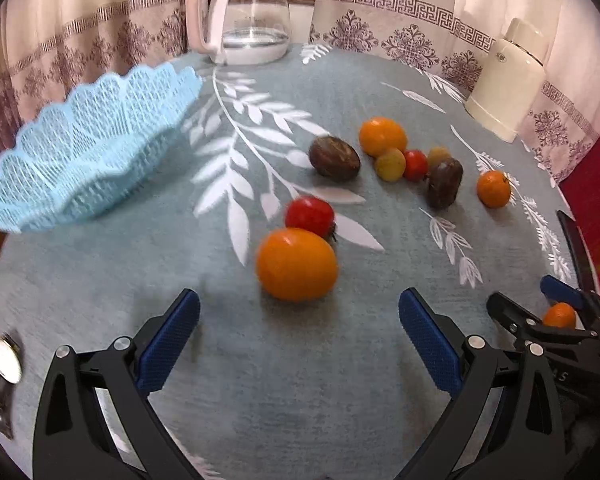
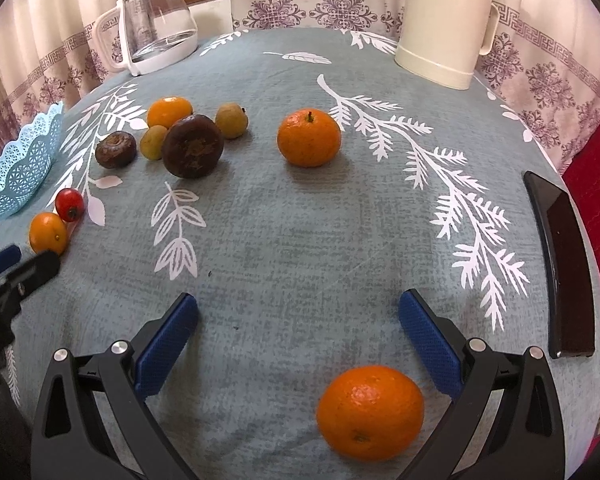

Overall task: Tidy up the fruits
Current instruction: 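Grasp the large orange tangerine with the left gripper, then carry the tangerine into the blue basket with the left gripper while the right gripper grasps the red tomato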

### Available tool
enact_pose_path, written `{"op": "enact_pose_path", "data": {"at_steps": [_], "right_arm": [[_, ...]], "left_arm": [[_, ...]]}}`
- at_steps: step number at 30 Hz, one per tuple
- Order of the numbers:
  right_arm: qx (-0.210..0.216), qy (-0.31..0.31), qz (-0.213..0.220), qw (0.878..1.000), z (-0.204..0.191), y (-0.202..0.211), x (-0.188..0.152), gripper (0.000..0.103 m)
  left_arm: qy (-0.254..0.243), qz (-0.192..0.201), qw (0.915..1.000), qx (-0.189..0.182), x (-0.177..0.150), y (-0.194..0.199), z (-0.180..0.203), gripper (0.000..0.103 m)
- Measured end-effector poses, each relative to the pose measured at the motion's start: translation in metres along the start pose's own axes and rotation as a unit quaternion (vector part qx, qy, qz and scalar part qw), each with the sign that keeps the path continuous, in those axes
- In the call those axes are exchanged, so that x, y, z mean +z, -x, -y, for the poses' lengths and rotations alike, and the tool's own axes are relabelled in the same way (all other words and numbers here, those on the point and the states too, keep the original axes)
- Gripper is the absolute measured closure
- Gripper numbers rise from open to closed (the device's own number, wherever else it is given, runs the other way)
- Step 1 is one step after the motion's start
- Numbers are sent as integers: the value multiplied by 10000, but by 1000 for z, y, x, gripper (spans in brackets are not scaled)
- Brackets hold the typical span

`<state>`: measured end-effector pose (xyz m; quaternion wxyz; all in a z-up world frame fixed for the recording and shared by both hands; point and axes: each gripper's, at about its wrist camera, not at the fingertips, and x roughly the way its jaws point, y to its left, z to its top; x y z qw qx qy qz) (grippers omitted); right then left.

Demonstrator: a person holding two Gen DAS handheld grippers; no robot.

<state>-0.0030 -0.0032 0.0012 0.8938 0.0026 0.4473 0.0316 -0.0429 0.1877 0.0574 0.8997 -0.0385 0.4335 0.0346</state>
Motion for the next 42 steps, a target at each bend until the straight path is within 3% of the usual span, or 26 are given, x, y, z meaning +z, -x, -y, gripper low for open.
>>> {"op": "enact_pose_path", "data": {"at_steps": [3, 11, 17, 22, 34, 42], "right_arm": [[2, 15, 2, 10000, 0, 0, 0, 5], [-1, 15, 18, 10000, 0, 1, -1, 5], [2, 15, 33, 10000, 0, 2, -1, 5], [12, 6, 40, 10000, 1, 2, -1, 5], [493, -264, 218, 9982, 8, 11, -1, 5], [1053, 130, 369, 9937, -40, 18, 9, 5]], "left_arm": [[-89, 57, 9999, 91, 8, 2, -3, 2], [5, -117, 9999, -115, 3, -1, -16, 5], [77, -149, 9996, -238, 3, -8, -14, 31], [22, -103, 9985, -543, 1, -7, -9, 59], [67, 200, 9981, -585, -5, 19, -20, 60], [104, 689, 9968, -380, 7, 52, -39, 60]]}}
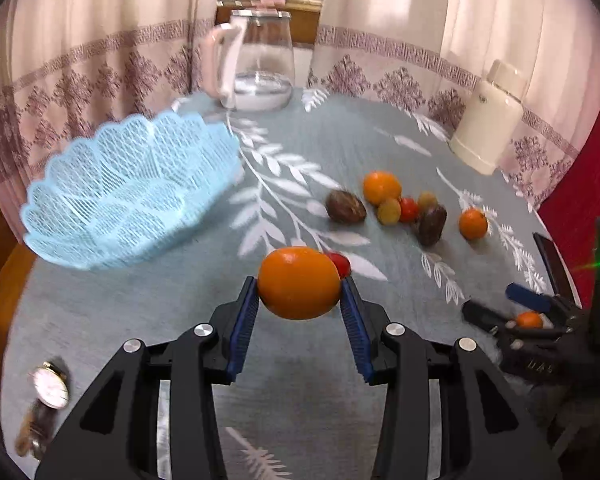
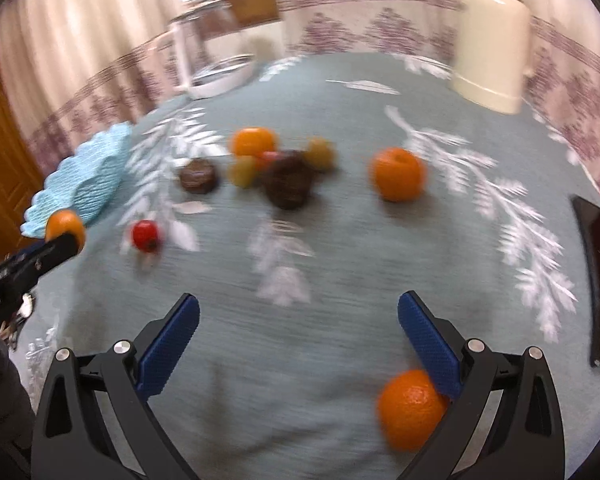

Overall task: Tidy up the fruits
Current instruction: 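Carry the tangerine into the blue basket with the left gripper while the right gripper grasps the red tomato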

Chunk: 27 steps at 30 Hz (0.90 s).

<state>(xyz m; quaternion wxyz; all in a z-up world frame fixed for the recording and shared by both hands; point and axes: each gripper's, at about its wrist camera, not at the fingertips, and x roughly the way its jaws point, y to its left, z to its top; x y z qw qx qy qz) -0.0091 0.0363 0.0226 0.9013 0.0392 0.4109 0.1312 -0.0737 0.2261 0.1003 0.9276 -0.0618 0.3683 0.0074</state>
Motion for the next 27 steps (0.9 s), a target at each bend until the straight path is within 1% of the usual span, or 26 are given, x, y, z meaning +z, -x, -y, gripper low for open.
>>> {"op": "enact_pose_path", "data": {"at_steps": [6, 11, 14, 16, 21, 23, 24, 26, 27], "right_arm": [[345, 554, 38, 9979, -53, -11, 13, 5], [455, 792, 57, 9958, -80, -20, 23, 5], [536, 865, 8, 9948, -92, -28, 29, 13], [589, 904, -55, 9941, -98, -35, 33, 22], [659, 993, -182, 9927, -112, -51, 37, 37], [683, 991, -221, 9925, -114, -54, 37, 45], [706, 985, -256, 9923, -115, -56, 36, 52], [717, 942, -292, 9925, -114, -59, 36, 59], [699, 930, -303, 9927, -114, -60, 35, 64]], "left_arm": [[159, 258, 9994, 168, 13, 13, -22, 60], [327, 317, 9984, 323, 20, 14, -44, 60], [407, 343, 9977, 408, 24, 11, -56, 60], [450, 333, 9974, 449, 26, 8, -63, 60], [591, 282, 9963, 562, 31, -4, -81, 60], [636, 251, 9958, 605, 33, -9, -86, 60], [651, 229, 9957, 615, 34, -11, -88, 60], [687, 185, 9953, 652, 35, -17, -93, 60], [705, 166, 9952, 661, 35, -19, -94, 60]]}}
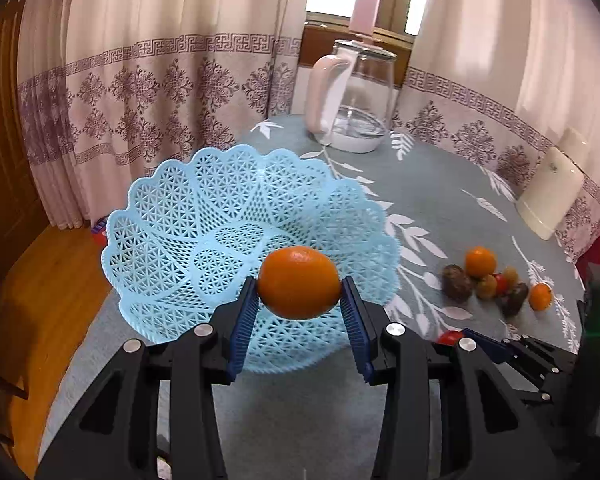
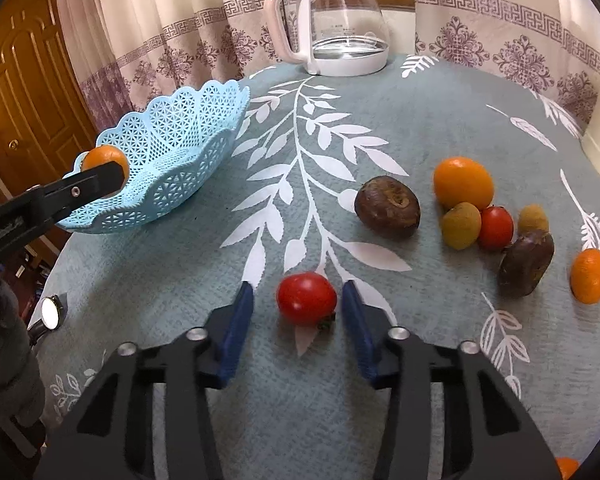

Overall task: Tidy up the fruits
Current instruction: 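Carry the tangerine into the blue basket with the left gripper while the right gripper grasps the red tomato, then release the tangerine in the basket with the left gripper while the right gripper drops the tomato in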

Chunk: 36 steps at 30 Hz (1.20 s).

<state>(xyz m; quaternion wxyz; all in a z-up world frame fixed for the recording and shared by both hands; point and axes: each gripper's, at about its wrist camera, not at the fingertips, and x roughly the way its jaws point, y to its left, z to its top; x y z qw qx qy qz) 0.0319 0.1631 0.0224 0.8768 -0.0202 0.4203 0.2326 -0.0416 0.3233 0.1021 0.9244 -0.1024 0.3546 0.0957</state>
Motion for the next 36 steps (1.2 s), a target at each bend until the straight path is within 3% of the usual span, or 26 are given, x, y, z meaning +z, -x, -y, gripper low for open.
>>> {"op": "enact_pose_path", "data": {"at_steps": [4, 7, 12, 21, 29, 31, 34, 35, 36], "right_arm": [[5, -141, 9, 9999, 6, 0, 0, 73], [-31, -231, 58, 9997, 9, 4, 1, 73], [-99, -238, 309, 9992, 7, 18, 12, 73], [182, -160, 716, 9971, -15, 34, 49, 73], [546, 145, 587, 9967, -57, 12, 71, 73], [600, 192, 501, 9968, -65, 3, 72, 72], [605, 164, 435, 9971, -69, -6, 72, 72], [616, 140, 415, 9971, -69, -7, 71, 70], [612, 119, 407, 9972, -68, -7, 71, 62]], "left_arm": [[107, 10, 9999, 74, 1, -6, -6, 54], [188, 61, 9998, 88, 2, -5, -11, 44], [280, 230, 9992, 181, 3, 5, -23, 36], [418, 379, 9973, 480, 9, 19, -44, 33], [439, 450, 9951, 763, 10, 24, -51, 32], [393, 510, 9943, 849, 10, 26, -51, 24], [250, 586, 9930, 999, 10, 27, -46, 24], [238, 585, 9932, 977, 10, 27, -46, 24], [248, 579, 9936, 941, 10, 28, -46, 21]]}}
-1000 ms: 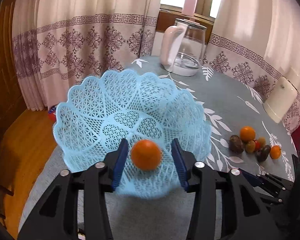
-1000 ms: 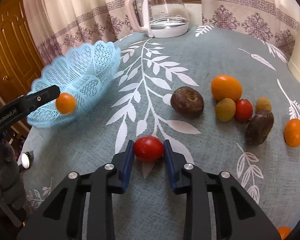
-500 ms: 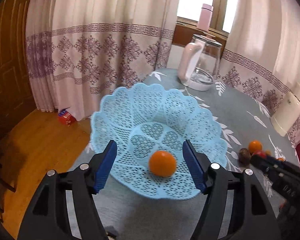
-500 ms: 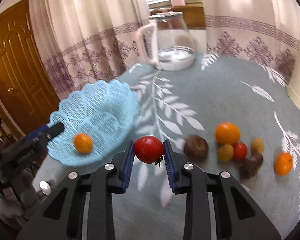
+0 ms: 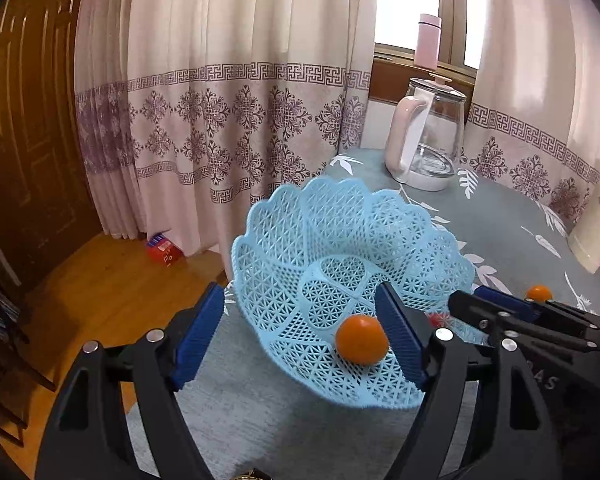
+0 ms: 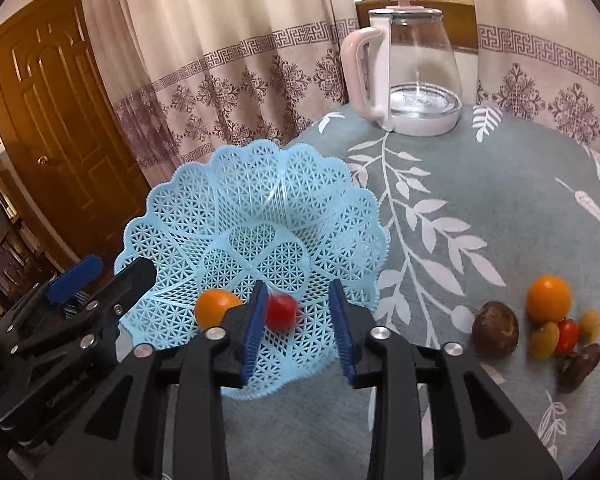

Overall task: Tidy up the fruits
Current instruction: 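Release the tangerine in the basket with the left gripper while the right gripper drops the tomato in, then move the right gripper to the orange and grasp it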

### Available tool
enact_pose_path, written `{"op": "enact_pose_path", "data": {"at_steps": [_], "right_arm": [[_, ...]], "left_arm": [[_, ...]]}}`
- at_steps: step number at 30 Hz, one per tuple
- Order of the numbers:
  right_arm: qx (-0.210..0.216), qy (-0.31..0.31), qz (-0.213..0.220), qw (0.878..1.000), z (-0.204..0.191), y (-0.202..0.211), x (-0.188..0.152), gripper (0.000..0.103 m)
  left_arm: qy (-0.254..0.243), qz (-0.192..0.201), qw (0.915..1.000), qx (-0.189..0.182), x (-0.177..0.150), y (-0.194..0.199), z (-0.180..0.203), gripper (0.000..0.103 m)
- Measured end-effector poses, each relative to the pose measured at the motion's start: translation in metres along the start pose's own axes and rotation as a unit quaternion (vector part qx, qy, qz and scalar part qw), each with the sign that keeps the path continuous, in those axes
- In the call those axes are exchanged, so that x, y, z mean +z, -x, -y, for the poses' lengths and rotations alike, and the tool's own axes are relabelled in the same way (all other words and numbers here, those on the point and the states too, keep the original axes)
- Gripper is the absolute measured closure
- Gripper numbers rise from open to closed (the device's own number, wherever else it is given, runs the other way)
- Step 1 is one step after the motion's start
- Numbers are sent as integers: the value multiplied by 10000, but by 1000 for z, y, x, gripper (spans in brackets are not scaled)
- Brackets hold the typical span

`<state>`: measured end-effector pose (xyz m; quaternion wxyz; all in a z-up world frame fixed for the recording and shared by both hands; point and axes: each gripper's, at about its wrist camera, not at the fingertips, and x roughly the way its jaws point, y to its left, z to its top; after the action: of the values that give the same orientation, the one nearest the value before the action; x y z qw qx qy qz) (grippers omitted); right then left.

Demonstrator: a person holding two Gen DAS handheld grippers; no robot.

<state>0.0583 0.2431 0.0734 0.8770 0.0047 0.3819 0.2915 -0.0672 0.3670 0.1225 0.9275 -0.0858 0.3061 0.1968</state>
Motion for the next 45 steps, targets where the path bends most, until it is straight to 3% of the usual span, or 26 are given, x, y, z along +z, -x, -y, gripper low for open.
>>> {"op": "enact_pose_path", "data": {"at_steps": [1, 2, 6, 9, 18, 33, 36, 45], "right_arm": [[-23, -22, 37, 10000, 1, 2, -1, 53], [-56, -41, 89, 9999, 2, 5, -2, 52], [-70, -226, 221, 9995, 10, 19, -7, 49], [-128, -405, 307, 9986, 19, 31, -16, 47], [-467, -975, 606, 9923, 53, 64, -44, 37], [-1038, -1531, 602, 9809, 101, 94, -90, 36], [-1267, -1552, 656, 9775, 108, 103, -102, 27], [-1951, -1715, 865, 9618, 134, 140, -139, 27]], "left_arm": [[7, 6, 10000, -15, 0, 1, -1, 17], [12, 38, 10000, -8, 0, 2, -1, 16], [61, 153, 9999, 27, 1, 7, -1, 4], [14, 266, 9996, 77, 2, 11, 2, 3], [-88, 437, 9990, 25, 3, 22, 16, 3], [-287, 406, 9986, -153, -3, 31, 35, 3], [-290, 418, 9986, -175, -4, 33, 36, 3], [-347, 327, 9986, -209, -9, 32, 44, 3]]}}
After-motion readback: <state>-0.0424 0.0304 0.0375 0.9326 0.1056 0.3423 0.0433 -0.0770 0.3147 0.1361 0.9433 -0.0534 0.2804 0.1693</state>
